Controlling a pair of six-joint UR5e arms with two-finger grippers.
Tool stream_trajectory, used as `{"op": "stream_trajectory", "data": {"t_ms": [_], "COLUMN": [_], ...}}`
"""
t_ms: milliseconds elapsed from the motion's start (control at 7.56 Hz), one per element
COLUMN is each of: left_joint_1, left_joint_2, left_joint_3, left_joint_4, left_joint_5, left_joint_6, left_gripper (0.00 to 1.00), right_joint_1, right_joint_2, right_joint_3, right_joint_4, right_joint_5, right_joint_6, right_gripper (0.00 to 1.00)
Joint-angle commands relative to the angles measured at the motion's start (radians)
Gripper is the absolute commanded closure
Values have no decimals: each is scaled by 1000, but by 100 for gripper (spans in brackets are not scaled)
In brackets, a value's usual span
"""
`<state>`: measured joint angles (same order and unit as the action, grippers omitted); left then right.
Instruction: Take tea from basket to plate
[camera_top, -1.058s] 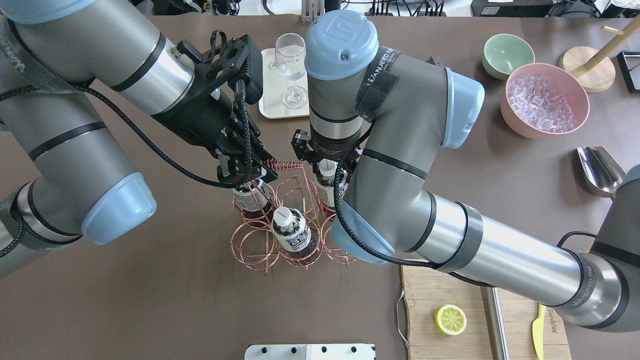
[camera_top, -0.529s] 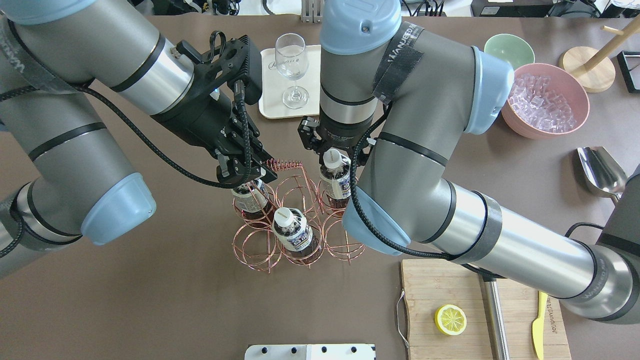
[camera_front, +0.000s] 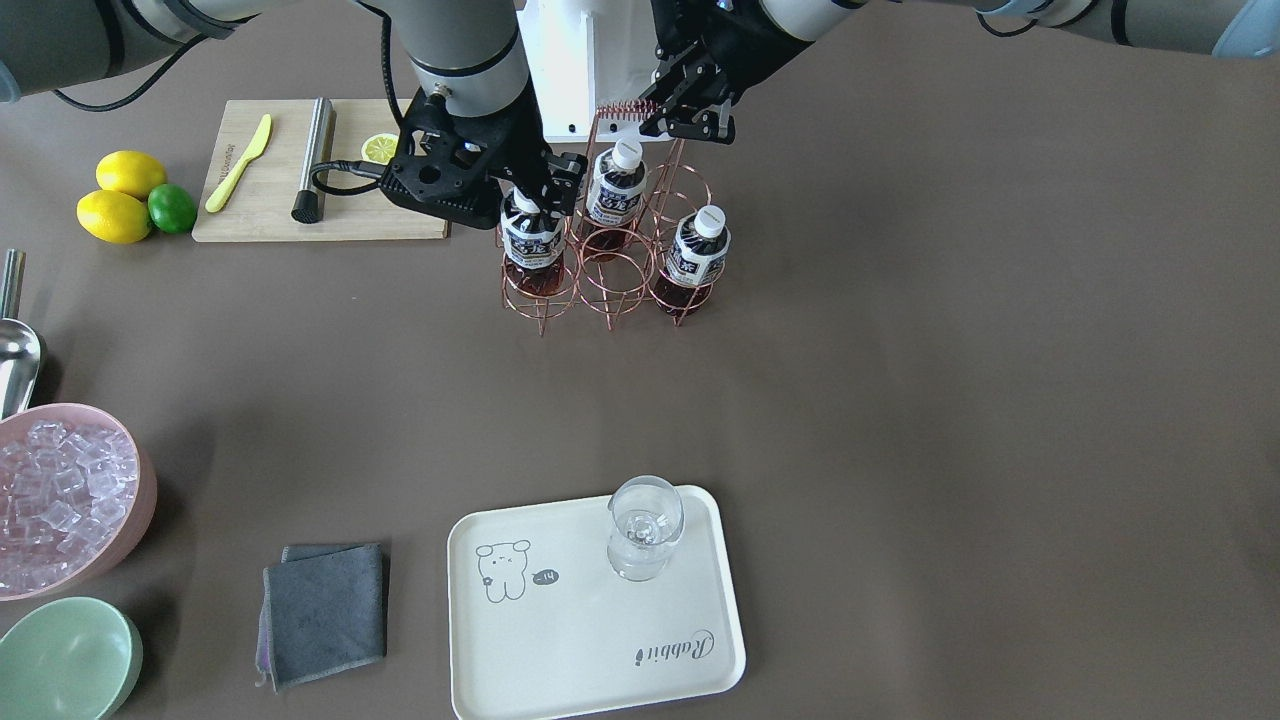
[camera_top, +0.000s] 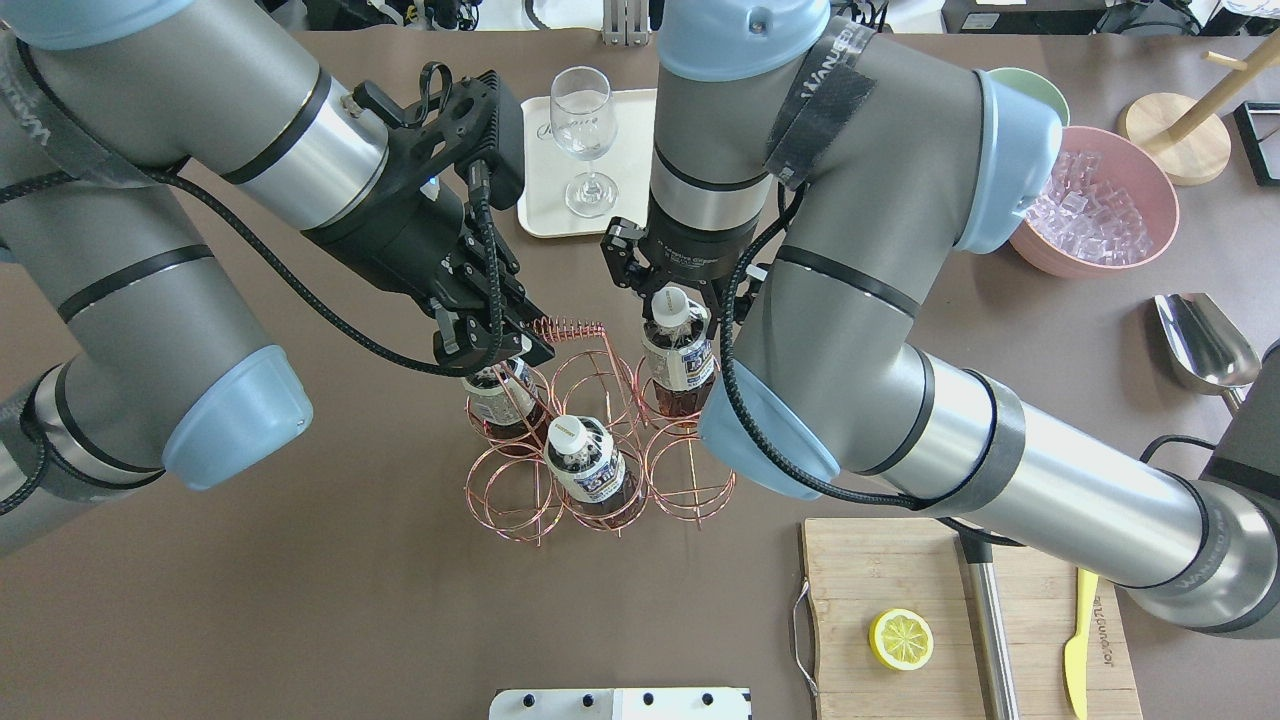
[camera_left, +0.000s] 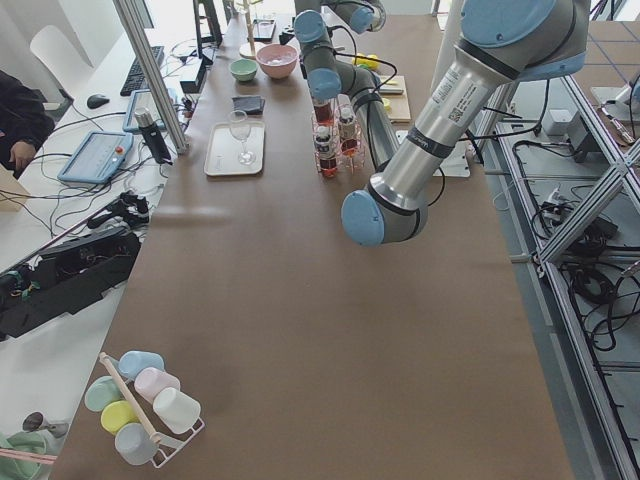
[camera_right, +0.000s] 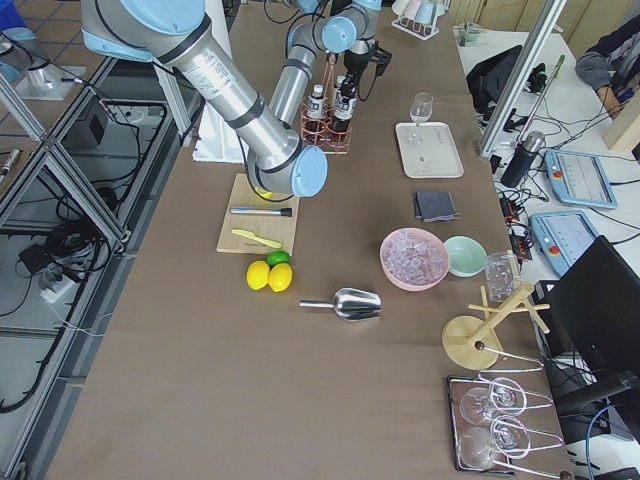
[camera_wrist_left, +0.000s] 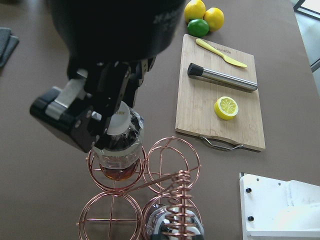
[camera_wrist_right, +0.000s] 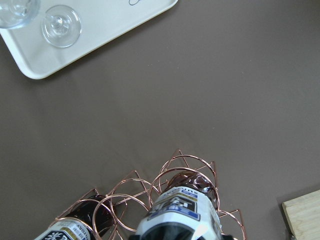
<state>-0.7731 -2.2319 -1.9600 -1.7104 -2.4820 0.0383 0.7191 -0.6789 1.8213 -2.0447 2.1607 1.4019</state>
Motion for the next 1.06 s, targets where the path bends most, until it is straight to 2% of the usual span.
{"op": "stream_trajectory", "data": {"t_ms": [0,264,529,661,793,926], "left_joint_1": [0,0,0,2,2,2], "left_joint_2": [2,2,3,3,5,3], "left_joint_3": [0,0,-2,-2,-2,-2], "left_joint_4": [0,0,0,0,0,0], "left_joint_5": [0,0,0,0,0,0], "left_joint_6": [0,0,0,0,0,0], "left_gripper": [100,100,100,100,100,100], "right_joint_1": [86,167,216,250,284,307], "right_joint_2": [7,18,39,41,45,99], "right_joint_3": [10,6,-5,-34,-96,-200], "right_joint_4": [0,0,1,1,6,17], "right_joint_5": [76,141,169,174,186,186], "right_joint_6": [-15,-95,-121,-189,-261,-314], "right_gripper": [100,100,100,100,100,100]}}
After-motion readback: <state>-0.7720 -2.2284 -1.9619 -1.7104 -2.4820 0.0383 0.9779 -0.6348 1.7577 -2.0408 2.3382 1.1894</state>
